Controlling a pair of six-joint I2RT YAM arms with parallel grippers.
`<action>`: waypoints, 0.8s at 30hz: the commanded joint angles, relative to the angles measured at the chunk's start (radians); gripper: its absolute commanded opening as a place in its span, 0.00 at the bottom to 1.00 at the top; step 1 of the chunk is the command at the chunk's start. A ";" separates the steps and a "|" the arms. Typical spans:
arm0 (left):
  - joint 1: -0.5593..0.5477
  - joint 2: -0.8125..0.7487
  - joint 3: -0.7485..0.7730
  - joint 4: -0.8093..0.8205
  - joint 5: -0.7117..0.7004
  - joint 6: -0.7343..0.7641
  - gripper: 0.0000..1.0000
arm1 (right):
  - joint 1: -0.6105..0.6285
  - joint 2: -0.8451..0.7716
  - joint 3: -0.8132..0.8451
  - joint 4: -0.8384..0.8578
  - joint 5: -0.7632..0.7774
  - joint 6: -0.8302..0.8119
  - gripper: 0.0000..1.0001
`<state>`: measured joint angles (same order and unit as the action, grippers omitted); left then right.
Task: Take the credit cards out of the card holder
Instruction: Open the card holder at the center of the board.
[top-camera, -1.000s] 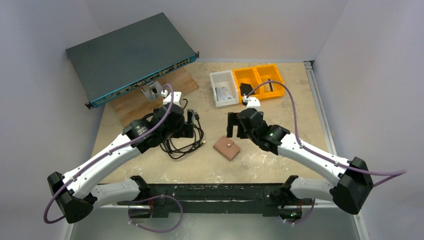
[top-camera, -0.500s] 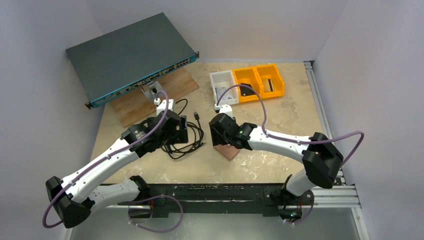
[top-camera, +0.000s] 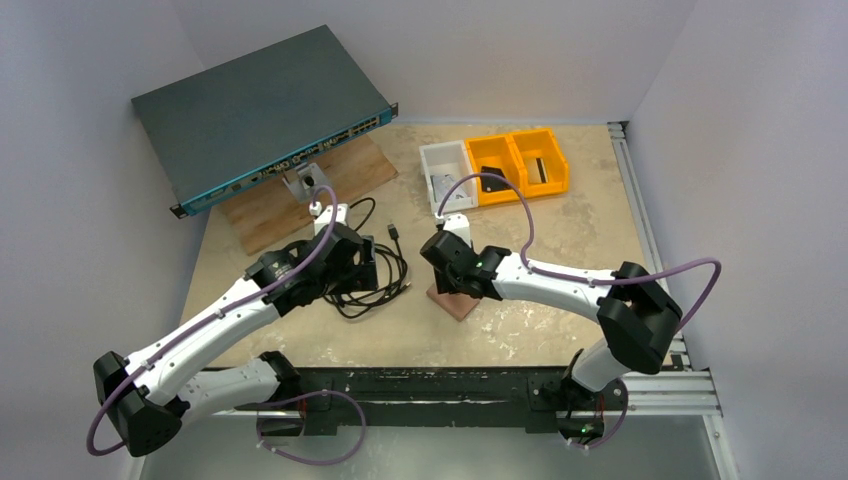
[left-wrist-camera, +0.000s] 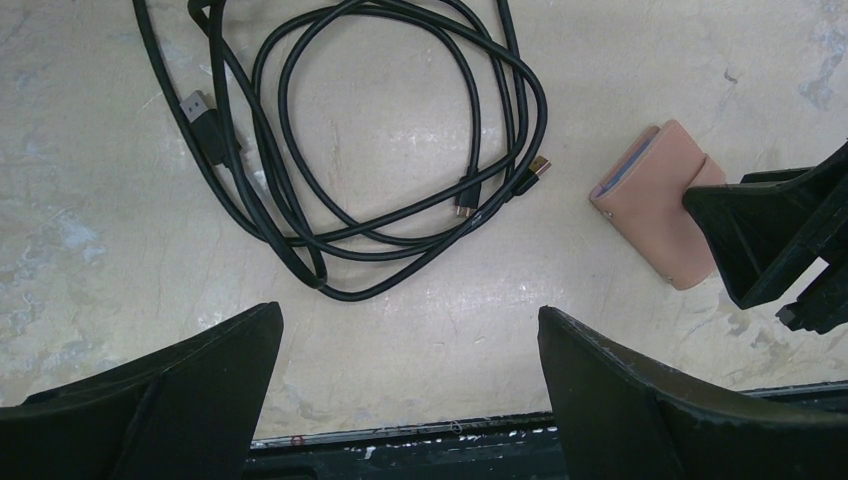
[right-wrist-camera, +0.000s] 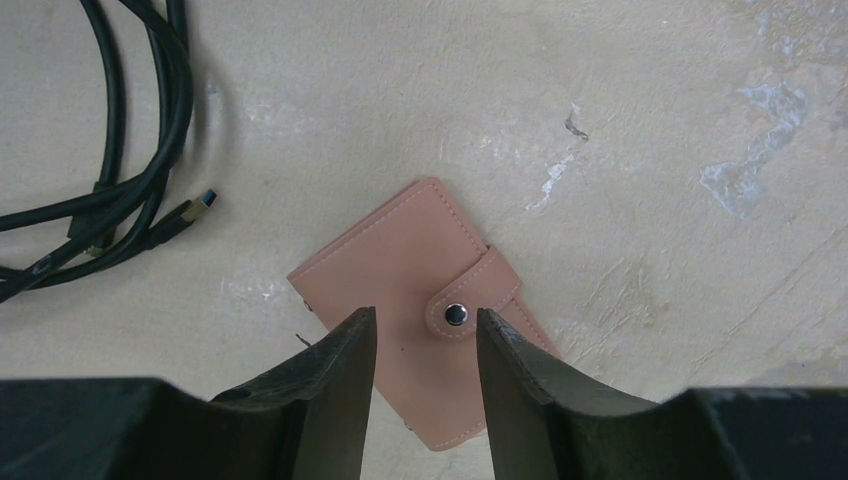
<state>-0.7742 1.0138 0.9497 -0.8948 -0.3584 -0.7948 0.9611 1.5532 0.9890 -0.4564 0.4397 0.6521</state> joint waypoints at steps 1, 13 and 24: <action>0.006 0.024 -0.009 0.055 0.036 -0.018 1.00 | -0.001 0.017 -0.017 -0.003 0.025 0.009 0.40; 0.006 0.086 -0.023 0.116 0.093 -0.022 0.99 | -0.023 0.066 -0.057 0.043 0.009 0.014 0.33; -0.024 0.253 -0.012 0.308 0.249 -0.031 0.91 | -0.025 0.051 -0.084 0.013 -0.039 0.062 0.00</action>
<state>-0.7780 1.1984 0.9272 -0.7162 -0.1936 -0.8032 0.9409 1.6131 0.9337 -0.4229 0.4274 0.6758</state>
